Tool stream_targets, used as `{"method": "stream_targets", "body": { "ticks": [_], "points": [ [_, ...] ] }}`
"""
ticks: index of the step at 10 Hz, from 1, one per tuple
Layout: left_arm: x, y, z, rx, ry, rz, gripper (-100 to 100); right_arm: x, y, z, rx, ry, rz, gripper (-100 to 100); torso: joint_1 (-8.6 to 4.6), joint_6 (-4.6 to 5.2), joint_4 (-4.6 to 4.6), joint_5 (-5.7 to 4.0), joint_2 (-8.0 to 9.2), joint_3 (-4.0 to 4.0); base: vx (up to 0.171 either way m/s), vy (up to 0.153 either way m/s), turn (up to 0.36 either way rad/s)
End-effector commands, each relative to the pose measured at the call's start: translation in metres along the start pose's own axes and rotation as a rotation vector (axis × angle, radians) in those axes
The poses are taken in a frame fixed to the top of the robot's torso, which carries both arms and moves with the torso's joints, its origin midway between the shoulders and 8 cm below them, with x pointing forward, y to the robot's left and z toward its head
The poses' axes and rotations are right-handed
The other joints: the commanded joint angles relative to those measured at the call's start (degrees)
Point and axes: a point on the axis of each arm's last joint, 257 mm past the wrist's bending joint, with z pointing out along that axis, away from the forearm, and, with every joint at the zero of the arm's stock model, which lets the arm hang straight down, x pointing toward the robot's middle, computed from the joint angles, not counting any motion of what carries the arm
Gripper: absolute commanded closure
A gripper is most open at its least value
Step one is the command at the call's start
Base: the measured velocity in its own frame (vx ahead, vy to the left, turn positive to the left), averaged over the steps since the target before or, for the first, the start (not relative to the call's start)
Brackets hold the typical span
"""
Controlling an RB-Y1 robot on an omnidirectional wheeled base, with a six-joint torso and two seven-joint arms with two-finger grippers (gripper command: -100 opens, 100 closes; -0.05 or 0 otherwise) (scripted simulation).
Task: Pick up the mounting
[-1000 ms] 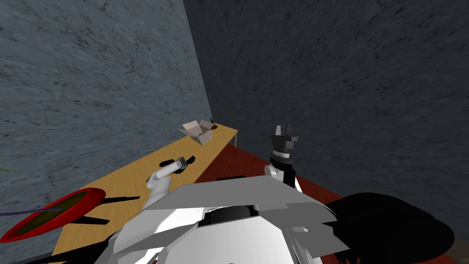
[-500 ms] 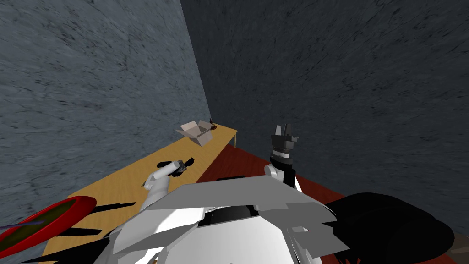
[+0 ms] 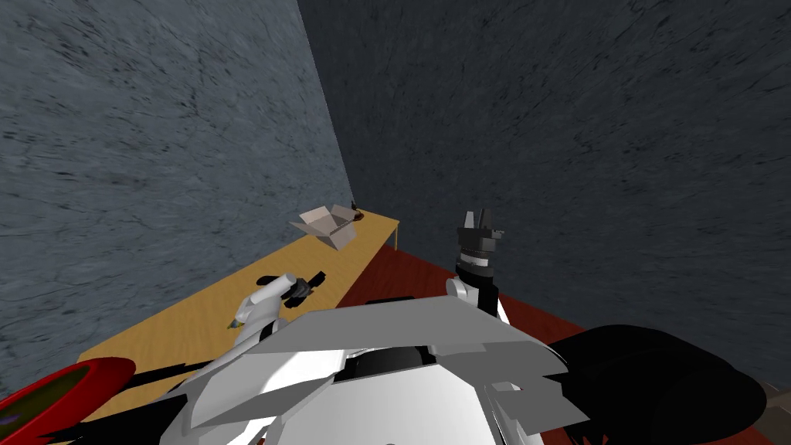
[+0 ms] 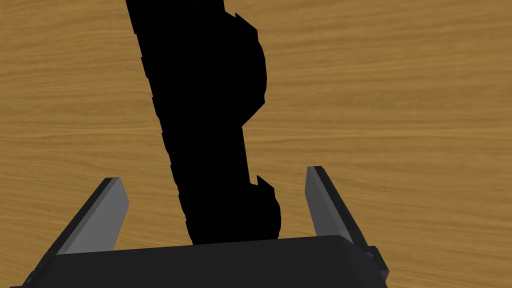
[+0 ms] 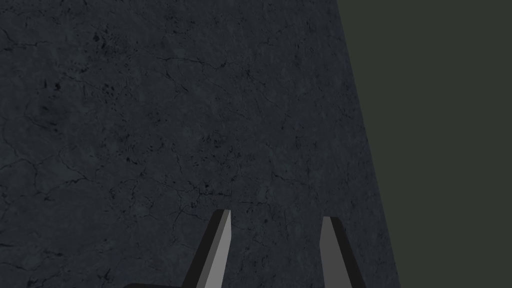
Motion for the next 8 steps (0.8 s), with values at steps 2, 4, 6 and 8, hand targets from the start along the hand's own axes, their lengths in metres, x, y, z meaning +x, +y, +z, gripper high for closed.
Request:
{"method": "stream_targets", "body": {
  "ticks": [2, 4, 6, 8],
  "points": [
    [-0.009, 0.012, 0.000, -0.059, -0.010, -0.059, -100, 0.000, 0.000, 0.000, 0.000, 0.000, 0.000, 0, -0.03, 0.00, 0.00, -0.01, 0.02, 0.01, 0.048, 0.028, -0.028],
    [-0.011, 0.011, 0.000, -0.063, -0.011, -0.068, -100, 0.000, 0.000, 0.000, 0.000, 0.000, 0.000, 0, 0.05, 0.00, 0.01, 0.00, 0.03, 0.02, 0.041, 0.040, -0.027],
    [-0.008, 0.020, 0.006, -0.066, -0.010, -0.067, -100, 0.000, 0.000, 0.000, 0.000, 0.000, 0.000, 0, -0.10, -0.01, 0.04, -0.02, 0.18, 0.10, 0.011, 0.012, 0.015],
    [-0.005, 0.029, 0.013, -0.065, -0.008, -0.063, -100, 0.000, 0.000, 0.000, 0.000, 0.000, 0.000, 0, 0.00, -0.01, 0.03, 0.00, 0.12, 0.07, 0.038, 0.045, 0.021]
  ]
}}
